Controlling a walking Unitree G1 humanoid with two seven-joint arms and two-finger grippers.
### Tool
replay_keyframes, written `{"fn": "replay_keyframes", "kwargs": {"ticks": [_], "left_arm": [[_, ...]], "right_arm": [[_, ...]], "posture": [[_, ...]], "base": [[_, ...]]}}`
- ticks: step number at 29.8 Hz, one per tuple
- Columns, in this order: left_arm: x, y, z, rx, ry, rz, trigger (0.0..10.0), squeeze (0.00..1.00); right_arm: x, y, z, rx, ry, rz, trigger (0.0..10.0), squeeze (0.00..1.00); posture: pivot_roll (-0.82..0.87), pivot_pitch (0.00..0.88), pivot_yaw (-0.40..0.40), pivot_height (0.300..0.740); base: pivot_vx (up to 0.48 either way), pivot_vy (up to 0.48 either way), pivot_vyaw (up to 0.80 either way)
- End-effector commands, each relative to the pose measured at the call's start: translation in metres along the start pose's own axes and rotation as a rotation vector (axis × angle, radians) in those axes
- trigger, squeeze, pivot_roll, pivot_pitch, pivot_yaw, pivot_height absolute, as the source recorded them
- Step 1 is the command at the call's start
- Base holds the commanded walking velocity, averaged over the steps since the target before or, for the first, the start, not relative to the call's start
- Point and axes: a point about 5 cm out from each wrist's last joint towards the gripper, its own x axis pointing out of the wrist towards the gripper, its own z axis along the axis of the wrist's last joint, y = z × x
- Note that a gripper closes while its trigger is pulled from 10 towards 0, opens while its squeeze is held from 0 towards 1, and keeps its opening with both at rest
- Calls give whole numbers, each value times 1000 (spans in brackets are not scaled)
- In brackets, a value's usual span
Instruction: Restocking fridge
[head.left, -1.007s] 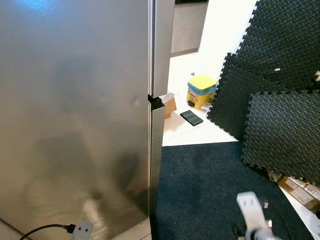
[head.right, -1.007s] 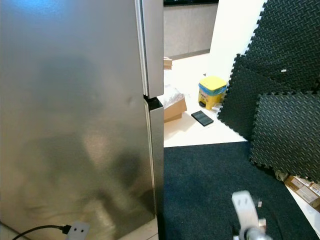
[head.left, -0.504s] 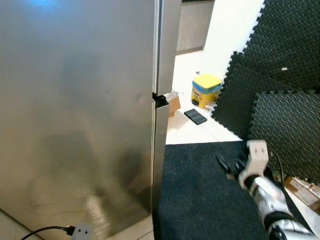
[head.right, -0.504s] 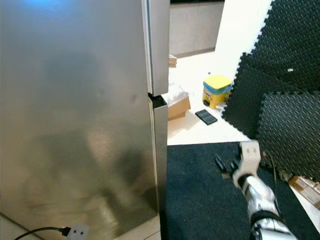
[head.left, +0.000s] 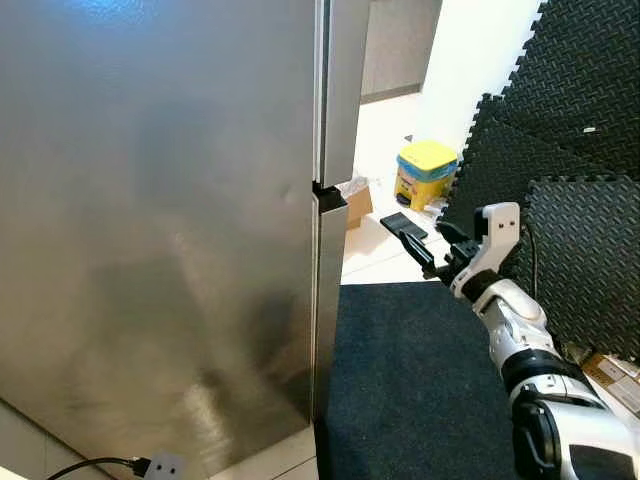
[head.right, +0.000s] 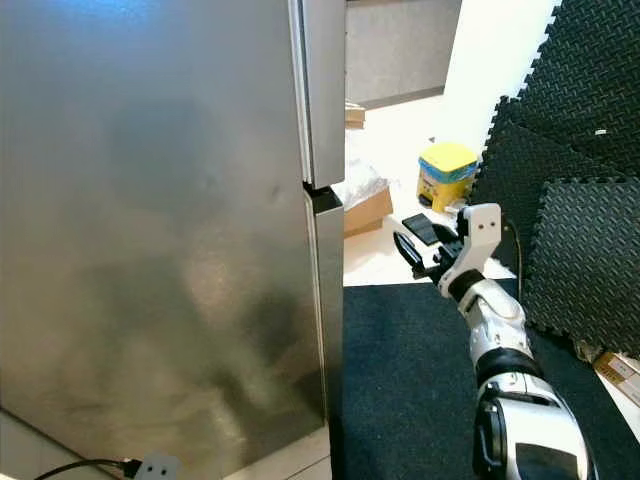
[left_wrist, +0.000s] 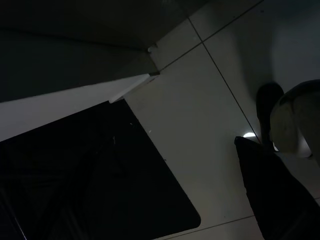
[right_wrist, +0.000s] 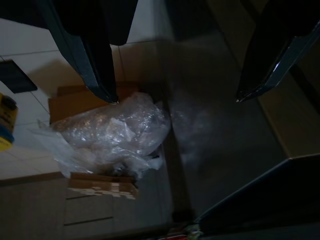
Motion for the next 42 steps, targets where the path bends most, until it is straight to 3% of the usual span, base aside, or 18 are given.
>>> {"fn": "replay_keyframes", "kwargs": {"ticks": [1,9,18,27,35,42], "left_arm": [[-2,8,-9,23,19,15,10000,0],[-3,11,-14,28,30,20,10000,0],[-4,8,-19,27,34,14,10000,0],[-4,7,-21,28,35,12,10000,0],[-4,7,-22,34,35,10,10000,0],[-4,7,-18,40,27,8,10000,0]], "right_arm": [[6,7,-2,-4,30,39,10000,0],[23,19,1,-104,107,68,10000,0],[43,38,13,-149,89,100,10000,0],[51,49,12,-183,112,128,10000,0],[50,47,8,-218,138,80,10000,0],[50,38,10,-237,128,-73,10000,0]], "posture": [[65,38,30,740],[68,57,28,740],[76,83,23,740],[78,93,20,740],[75,89,24,740],[75,84,24,740]], "base": [[0,0,0],[0,0,0],[0,0,500],[0,0,0],[0,0,0],[0,0,0]]}}
